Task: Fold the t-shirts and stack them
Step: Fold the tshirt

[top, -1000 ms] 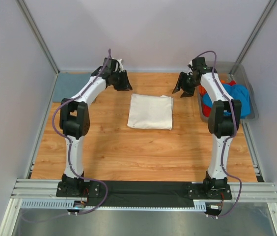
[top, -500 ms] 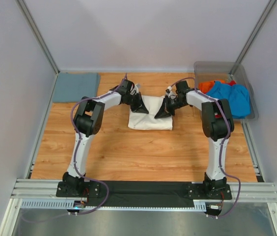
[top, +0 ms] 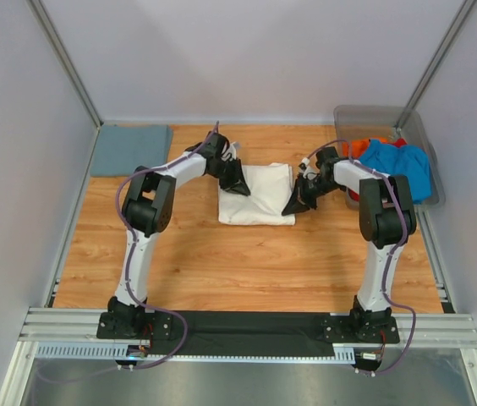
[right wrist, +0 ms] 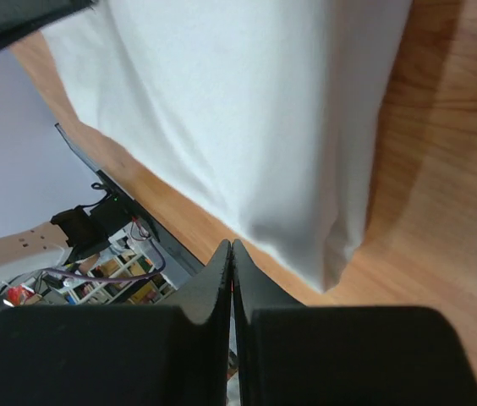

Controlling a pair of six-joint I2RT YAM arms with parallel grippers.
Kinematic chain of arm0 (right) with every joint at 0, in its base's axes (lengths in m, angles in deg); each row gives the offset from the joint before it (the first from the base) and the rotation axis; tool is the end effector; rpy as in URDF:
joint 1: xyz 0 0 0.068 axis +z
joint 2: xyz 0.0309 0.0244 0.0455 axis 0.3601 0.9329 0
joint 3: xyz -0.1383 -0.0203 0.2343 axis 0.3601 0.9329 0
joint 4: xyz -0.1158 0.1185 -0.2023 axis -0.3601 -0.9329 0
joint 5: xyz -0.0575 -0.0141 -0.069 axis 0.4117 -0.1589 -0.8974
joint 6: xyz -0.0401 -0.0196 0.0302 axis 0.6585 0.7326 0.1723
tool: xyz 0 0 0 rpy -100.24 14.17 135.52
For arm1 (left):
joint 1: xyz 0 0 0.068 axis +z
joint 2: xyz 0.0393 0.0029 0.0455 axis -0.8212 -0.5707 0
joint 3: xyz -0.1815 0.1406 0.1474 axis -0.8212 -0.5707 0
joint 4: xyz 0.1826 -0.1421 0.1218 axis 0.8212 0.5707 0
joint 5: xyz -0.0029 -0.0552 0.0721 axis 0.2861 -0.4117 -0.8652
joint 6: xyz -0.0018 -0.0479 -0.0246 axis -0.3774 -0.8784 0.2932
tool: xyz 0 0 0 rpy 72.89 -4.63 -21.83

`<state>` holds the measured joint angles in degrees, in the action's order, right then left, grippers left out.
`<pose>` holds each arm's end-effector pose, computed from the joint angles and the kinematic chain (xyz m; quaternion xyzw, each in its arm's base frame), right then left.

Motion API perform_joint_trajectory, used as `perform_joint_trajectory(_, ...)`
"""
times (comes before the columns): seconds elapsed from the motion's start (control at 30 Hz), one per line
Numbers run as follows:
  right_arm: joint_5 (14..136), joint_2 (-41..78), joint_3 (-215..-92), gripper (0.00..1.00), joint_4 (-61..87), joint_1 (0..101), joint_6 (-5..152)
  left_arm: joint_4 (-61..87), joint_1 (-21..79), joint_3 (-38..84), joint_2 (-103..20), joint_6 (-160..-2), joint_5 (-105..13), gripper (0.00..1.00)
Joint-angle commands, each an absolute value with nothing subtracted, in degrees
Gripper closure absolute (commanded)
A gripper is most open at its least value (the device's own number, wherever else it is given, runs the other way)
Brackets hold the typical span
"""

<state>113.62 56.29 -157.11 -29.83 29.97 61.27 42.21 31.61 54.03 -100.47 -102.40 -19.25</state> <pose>0.3781 0.0853 0.1371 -0.0544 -0.9153 -0.3972 0.0385 0.4492 -0.2183 0.1380 0.0080 0.9217 -0.3769 0.0914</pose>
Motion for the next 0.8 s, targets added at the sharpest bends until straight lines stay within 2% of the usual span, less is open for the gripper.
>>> perform_joint_trajectory(0.0, 111.39, 50.93, -161.48, 1.00, -33.04, 30.95, 62.82, 43.92, 31.82, 49.32, -91.32, -100.68, -21.00, 0.72)
perform_joint_trajectory(0.07, 113.76, 51.71, -163.24, 1.00, -32.08, 32.62, 60.98, 42.24, 31.82, 45.99, -86.75, -101.57, -19.50, 0.65)
perform_joint_trajectory(0.13, 115.43, 53.12, -164.56, 1.00, -30.07, 34.37, 59.48, 40.13, 31.82, 43.87, -84.29, -103.40, -18.19, 0.65)
perform_joint_trajectory(0.17, 115.87, 54.78, -164.57, 1.00, -29.18, 34.55, 58.08, 39.26, 31.82, 41.77, -83.93, -104.03, -17.48, 0.67)
perform_joint_trajectory(0.3, 117.29, 58.65, -162.81, 1.00, -23.73, 34.82, 55.17, 31.28, 31.82, 34.21, -84.27, -107.72, -13.44, 0.84)
perform_joint_trajectory(0.4, 115.97, 60.50, -161.24, 1.00, -23.81, 34.21, 56.39, 29.58, 32.17, 27.97, -84.63, -107.46, -13.61, 0.90)
perform_joint_trajectory(0.67, 111.93, 56.21, -152.36, 1.00, -26.62, 30.16, 60.35, 33.87, 35.34, 14.43, -77.88, -99.21, -18.88, 0.91)
perform_joint_trajectory(0.77, 112.10, 51.74, -152.18, 1.00, -28.37, 30.68, 60.35, 36.96, 35.34, 13.80, -70.49, -96.13, -18.18, 0.83)
